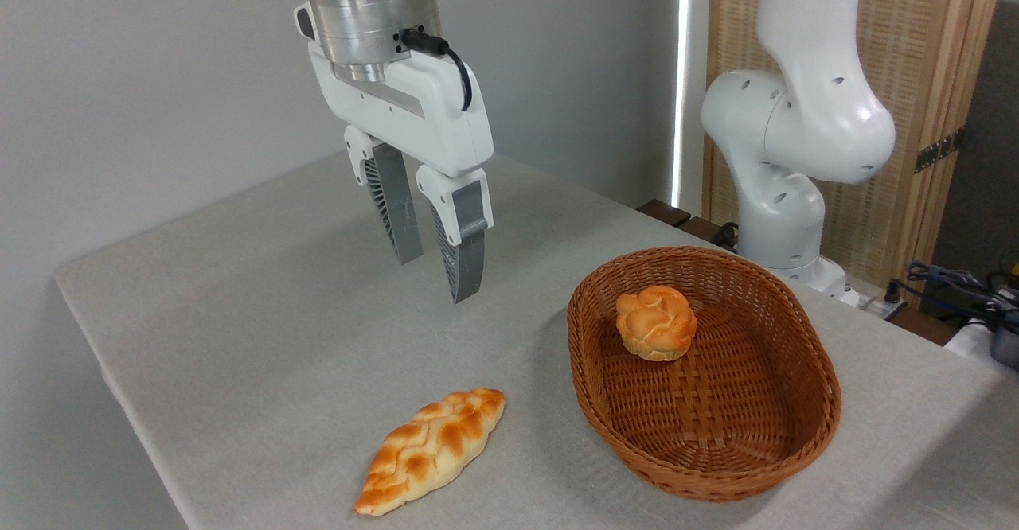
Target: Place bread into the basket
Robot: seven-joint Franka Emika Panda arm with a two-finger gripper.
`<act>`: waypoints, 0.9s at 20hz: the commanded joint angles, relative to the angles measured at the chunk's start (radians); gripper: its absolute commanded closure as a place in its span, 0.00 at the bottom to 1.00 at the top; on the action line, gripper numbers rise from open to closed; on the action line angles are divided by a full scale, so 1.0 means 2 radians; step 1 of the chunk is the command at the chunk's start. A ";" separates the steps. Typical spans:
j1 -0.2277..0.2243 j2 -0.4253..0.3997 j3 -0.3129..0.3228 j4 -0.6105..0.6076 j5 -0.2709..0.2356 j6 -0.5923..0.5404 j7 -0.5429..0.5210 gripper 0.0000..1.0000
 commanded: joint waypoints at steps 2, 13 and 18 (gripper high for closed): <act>-0.001 0.006 0.004 0.009 -0.008 0.002 -0.005 0.00; 0.000 0.006 0.004 0.007 -0.008 0.002 -0.004 0.00; 0.000 0.010 0.004 0.004 -0.008 0.018 -0.005 0.00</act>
